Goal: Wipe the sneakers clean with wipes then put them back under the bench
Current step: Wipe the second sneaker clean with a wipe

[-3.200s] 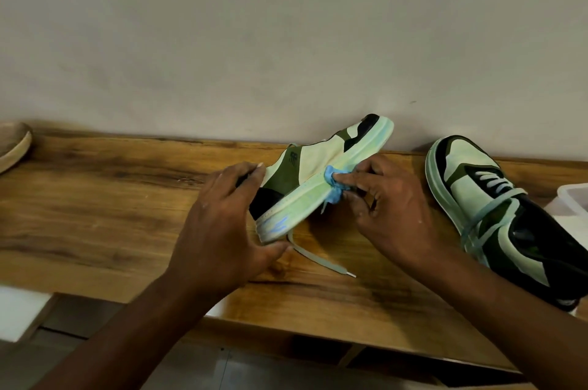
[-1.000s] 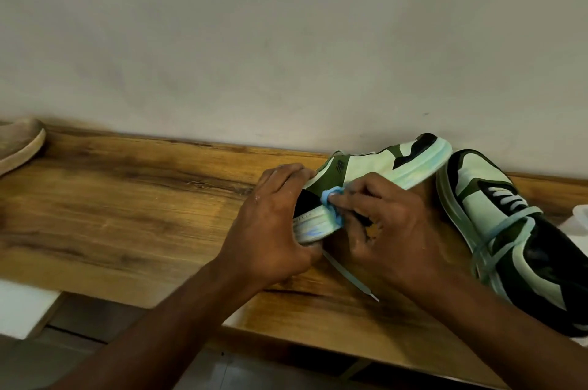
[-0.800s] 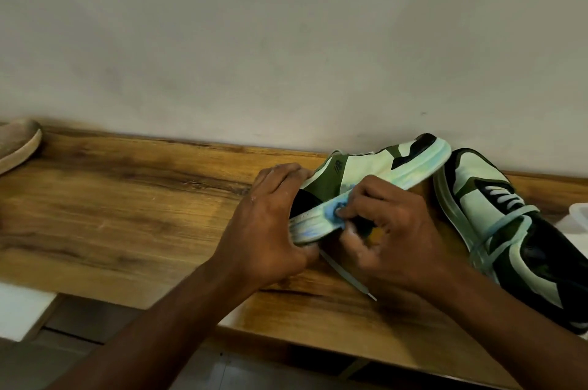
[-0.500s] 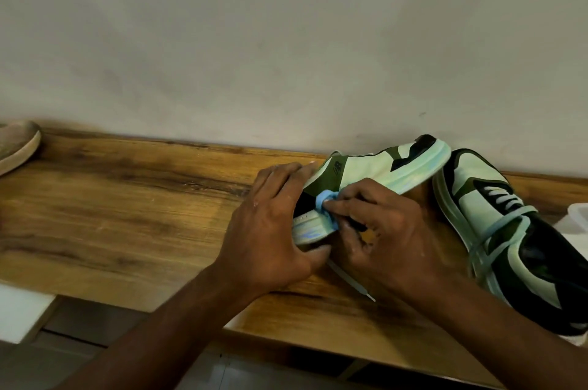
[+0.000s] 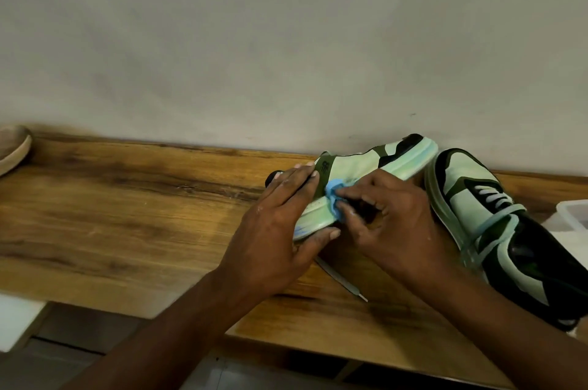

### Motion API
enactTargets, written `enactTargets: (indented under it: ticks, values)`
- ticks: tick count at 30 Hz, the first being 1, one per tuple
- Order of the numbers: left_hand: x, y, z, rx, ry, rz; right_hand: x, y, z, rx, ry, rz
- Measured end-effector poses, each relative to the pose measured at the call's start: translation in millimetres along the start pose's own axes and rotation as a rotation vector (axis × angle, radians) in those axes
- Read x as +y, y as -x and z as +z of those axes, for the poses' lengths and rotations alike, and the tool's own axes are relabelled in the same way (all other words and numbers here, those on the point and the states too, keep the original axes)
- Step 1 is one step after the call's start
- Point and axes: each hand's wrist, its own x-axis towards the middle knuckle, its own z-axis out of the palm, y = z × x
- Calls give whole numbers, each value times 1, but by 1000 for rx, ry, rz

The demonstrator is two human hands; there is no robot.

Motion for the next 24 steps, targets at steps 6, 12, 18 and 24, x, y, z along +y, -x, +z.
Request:
enactTargets:
  ticks: [6,12,18,24]
  values:
    - [1,0,-1,32,45,-5,-2,1,-4,-134,-72,-58]
    - [2,-2,2,55,97,-36,7,-1,-4,-27,2,-13]
    - [4,-1,-3,28,65,0,-1,-1,-10,-188,-103,-89]
    - [6,-2,0,59,78,-34,8,-2,-5,-21,22,-24]
